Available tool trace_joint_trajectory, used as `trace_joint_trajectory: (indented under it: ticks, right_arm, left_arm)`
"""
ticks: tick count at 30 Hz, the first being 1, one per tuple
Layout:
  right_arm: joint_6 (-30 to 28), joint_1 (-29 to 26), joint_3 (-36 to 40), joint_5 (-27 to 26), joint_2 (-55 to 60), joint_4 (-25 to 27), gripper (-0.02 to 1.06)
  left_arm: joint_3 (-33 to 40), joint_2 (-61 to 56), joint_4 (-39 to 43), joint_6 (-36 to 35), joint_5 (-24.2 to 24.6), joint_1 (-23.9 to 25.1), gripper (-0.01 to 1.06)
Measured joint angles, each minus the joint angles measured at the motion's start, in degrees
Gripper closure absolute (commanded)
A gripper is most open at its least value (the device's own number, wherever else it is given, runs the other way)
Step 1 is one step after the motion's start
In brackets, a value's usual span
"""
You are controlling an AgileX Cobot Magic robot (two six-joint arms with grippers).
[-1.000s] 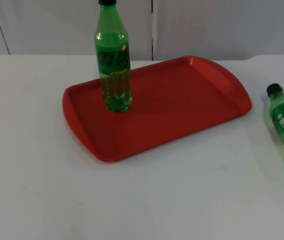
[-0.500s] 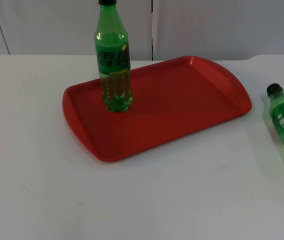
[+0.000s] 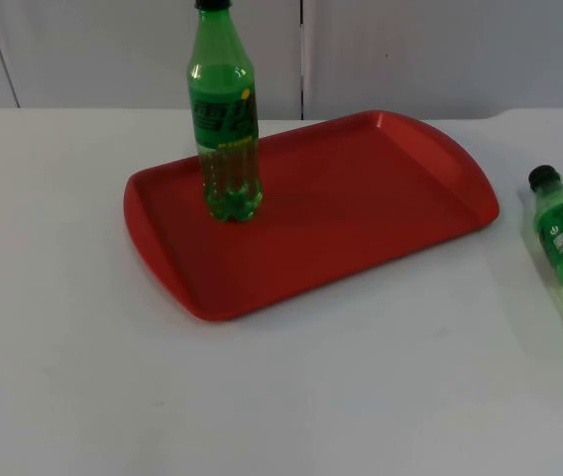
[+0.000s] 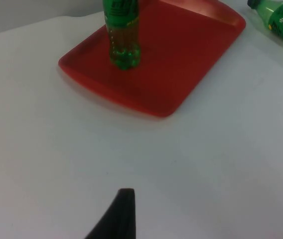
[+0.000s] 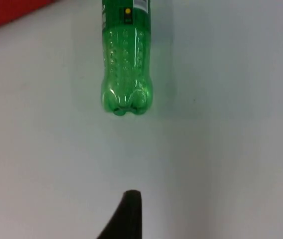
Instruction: Place the bottle upright on the tray.
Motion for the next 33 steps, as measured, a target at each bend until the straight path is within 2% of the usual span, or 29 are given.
trace_joint_trajectory:
  ticks: [5, 8, 14, 21, 29, 33]
  right_arm:
    - [0.0, 0.0, -2.3, -0.4, 8.7, 0.1, 0.20]
    - [0.0, 0.0, -5.8, -1.6, 16.9, 0.1, 0.20]
    - [-0.1, 0.0, -11.3, -3.3, 25.7, 0.2, 0.20]
    - [0.0, 0.1, -21.4, -3.9, 39.3, 1.0, 0.20]
    - [0.8, 3.7, -30.5, -5.8, 51.2, 1.0, 0.20]
    - [4.2, 5.2, -37.6, -6.1, 59.8, -0.7, 0.20]
  left_arm:
    - [0.0, 0.0, 0.0, 0.0, 0.0, 0.0, 0.00]
    - [0.0, 0.0, 0.0, 0.0, 0.0, 0.0, 0.00]
    - [0.0, 0.0, 0.0, 0.0, 0.0, 0.0, 0.00]
    - [0.0, 0.0, 0.0, 0.0, 0.0, 0.0, 0.00]
    - [0.0, 0.0, 0.0, 0.0, 0.0, 0.0, 0.00]
    - [0.0, 0.0, 0.0, 0.0, 0.0, 0.0, 0.00]
